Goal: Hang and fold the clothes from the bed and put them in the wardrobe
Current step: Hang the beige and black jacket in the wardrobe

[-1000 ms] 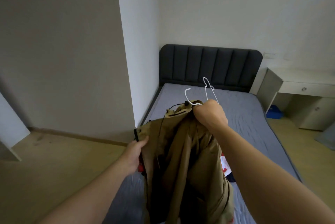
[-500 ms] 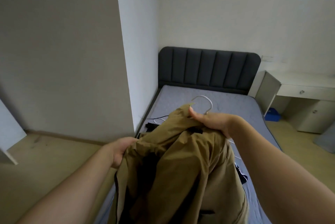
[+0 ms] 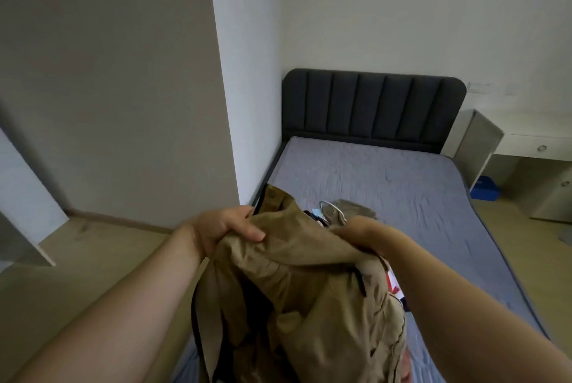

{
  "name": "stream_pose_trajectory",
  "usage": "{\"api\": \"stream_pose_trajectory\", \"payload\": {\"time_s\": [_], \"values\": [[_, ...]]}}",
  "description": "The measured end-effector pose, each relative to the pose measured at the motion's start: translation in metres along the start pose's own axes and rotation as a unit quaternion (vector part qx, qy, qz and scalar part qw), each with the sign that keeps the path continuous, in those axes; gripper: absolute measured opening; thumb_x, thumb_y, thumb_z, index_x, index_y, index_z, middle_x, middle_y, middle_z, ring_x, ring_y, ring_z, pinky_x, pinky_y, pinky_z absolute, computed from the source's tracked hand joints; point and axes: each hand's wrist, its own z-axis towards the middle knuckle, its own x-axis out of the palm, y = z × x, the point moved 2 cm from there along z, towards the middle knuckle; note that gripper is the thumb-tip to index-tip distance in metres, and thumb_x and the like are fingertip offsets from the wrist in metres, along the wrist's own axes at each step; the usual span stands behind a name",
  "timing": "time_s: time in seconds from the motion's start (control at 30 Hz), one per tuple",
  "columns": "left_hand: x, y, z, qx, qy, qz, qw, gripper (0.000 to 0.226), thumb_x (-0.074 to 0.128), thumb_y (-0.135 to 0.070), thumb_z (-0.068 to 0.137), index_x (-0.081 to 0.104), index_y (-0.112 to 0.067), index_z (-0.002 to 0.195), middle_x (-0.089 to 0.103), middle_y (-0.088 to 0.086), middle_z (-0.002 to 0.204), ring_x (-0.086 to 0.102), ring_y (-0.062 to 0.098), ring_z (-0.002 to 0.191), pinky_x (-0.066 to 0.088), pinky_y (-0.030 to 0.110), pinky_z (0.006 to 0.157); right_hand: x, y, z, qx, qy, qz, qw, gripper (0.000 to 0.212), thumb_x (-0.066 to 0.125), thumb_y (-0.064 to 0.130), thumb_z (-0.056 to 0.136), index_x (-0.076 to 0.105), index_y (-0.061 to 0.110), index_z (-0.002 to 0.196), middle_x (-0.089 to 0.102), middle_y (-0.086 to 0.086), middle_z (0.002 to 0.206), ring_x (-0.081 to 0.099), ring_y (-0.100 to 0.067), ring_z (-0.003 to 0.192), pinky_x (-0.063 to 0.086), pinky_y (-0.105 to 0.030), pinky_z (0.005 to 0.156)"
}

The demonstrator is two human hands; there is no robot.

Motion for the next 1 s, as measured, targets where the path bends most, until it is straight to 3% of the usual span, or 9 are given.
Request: {"api": "stream_pose_trajectory", "payload": {"time_s": [0.2, 0.37, 0.47, 0.53, 0.6, 0.67, 0.77, 0.87, 1.0], "values": [[-0.001, -0.010, 0.017, -0.068, -0.208, -0.067, 0.973, 0.027, 0.061, -0.008, 0.087, 0.076, 0.005, 0.106, 0.071, 0.021, 0.116, 0.073, 0.032, 0.099, 0.061, 0.041, 0.080, 0.012, -0.003, 0.008, -0.044, -0.074, -0.029, 0.996, 0.033, 0.035, 0.029, 0.105, 0.061, 0.012, 0.115, 0.067, -0.013, 0.108, 0.061, -0.029, 0.090, 0.045, -0.032, 0.068], [-0.027, 0.002, 0.020, -0.041, -0.348, -0.102, 0.931, 0.027, 0.057, -0.015, 0.096, 0.077, 0.003, 0.092, 0.074, 0.022, 0.105, 0.075, 0.033, 0.086, 0.061, 0.043, 0.075, 0.017, -0.002, 0.005, -0.096, -0.150, 0.138, 0.974, 0.046, 0.034, 0.045, 0.105, 0.059, 0.014, 0.082, 0.064, -0.006, 0.079, 0.061, -0.022, 0.070, 0.050, -0.036, 0.065], [-0.047, 0.004, 0.011, 0.006, -0.374, -0.091, 0.923, 0.020, 0.061, 0.000, 0.083, 0.073, -0.003, 0.067, 0.071, 0.018, 0.083, 0.072, 0.032, 0.074, 0.061, 0.041, 0.068, 0.021, 0.005, -0.006, -0.112, -0.160, 0.235, 0.952, 0.047, 0.039, 0.045, 0.105, 0.066, 0.017, 0.078, 0.063, -0.001, 0.069, 0.058, -0.019, 0.063, 0.045, -0.031, 0.059], [-0.063, 0.008, 0.007, 0.021, -0.418, -0.031, 0.907, 0.018, 0.061, 0.013, 0.073, 0.068, -0.003, 0.070, 0.070, 0.018, 0.082, 0.072, 0.035, 0.084, 0.060, 0.040, 0.070, 0.025, 0.013, -0.015, -0.139, -0.145, 0.231, 0.952, 0.048, 0.040, 0.043, 0.106, 0.071, 0.021, 0.077, 0.061, 0.009, 0.062, 0.054, -0.009, 0.057, 0.037, -0.025, 0.054], [-0.080, 0.015, 0.004, 0.009, -0.512, 0.104, 0.852, 0.023, 0.064, 0.016, 0.072, 0.067, -0.003, 0.083, 0.071, 0.017, 0.088, 0.069, 0.040, 0.095, 0.058, 0.041, 0.074, 0.030, 0.020, -0.025, -0.149, -0.112, 0.245, 0.951, 0.047, 0.044, 0.044, 0.105, 0.076, 0.019, 0.081, 0.052, 0.013, 0.045, 0.046, -0.001, 0.044, 0.033, -0.021, 0.048], [-0.091, 0.020, -0.002, -0.040, -0.580, 0.332, 0.743, 0.021, 0.066, 0.001, 0.078, 0.058, -0.007, 0.096, 0.065, 0.013, 0.098, 0.063, 0.032, 0.092, 0.053, 0.037, 0.075, 0.037, 0.023, -0.032, -0.142, -0.057, 0.297, 0.943, 0.044, 0.051, 0.041, 0.102, 0.078, 0.015, 0.079, 0.041, 0.010, 0.039, 0.035, -0.002, 0.034, 0.030, -0.019, 0.042], [-0.096, 0.028, -0.009, -0.094, -0.588, 0.517, 0.615, 0.017, 0.060, -0.011, 0.085, 0.045, -0.010, 0.092, 0.062, 0.017, 0.103, 0.058, 0.034, 0.088, 0.040, 0.033, 0.068, 0.045, 0.025, -0.043, -0.135, -0.010, 0.276, 0.952, 0.039, 0.058, 0.033, 0.097, 0.079, 0.016, 0.069, 0.037, 0.006, 0.044, 0.033, -0.008, 0.038, 0.030, -0.023, 0.043], [-0.094, 0.035, -0.007, -0.093, -0.576, 0.542, 0.605, 0.012, 0.056, -0.011, 0.089, 0.044, -0.010, 0.088, 0.062, 0.018, 0.100, 0.057, 0.035, 0.084, 0.041, 0.034, 0.067, 0.052, 0.028, -0.051, -0.136, 0.052, 0.209, 0.967, 0.031, 0.059, 0.028, 0.092, 0.080, 0.012, 0.077, 0.040, 0.009, 0.037, 0.035, -0.010, 0.037, 0.030, -0.023, 0.042], [-0.077, 0.032, 0.005, -0.054, -0.511, 0.564, 0.646, 0.017, 0.061, -0.016, 0.090, 0.057, -0.009, 0.105, 0.065, 0.014, 0.105, 0.062, 0.036, 0.100, 0.043, 0.031, 0.073, 0.067, 0.027, -0.043, -0.108, 0.042, 0.243, 0.963, 0.027, 0.060, 0.027, 0.086, 0.080, 0.009, 0.085, 0.051, 0.000, 0.045, 0.040, -0.012, 0.038, 0.033, -0.021, 0.044]]}}
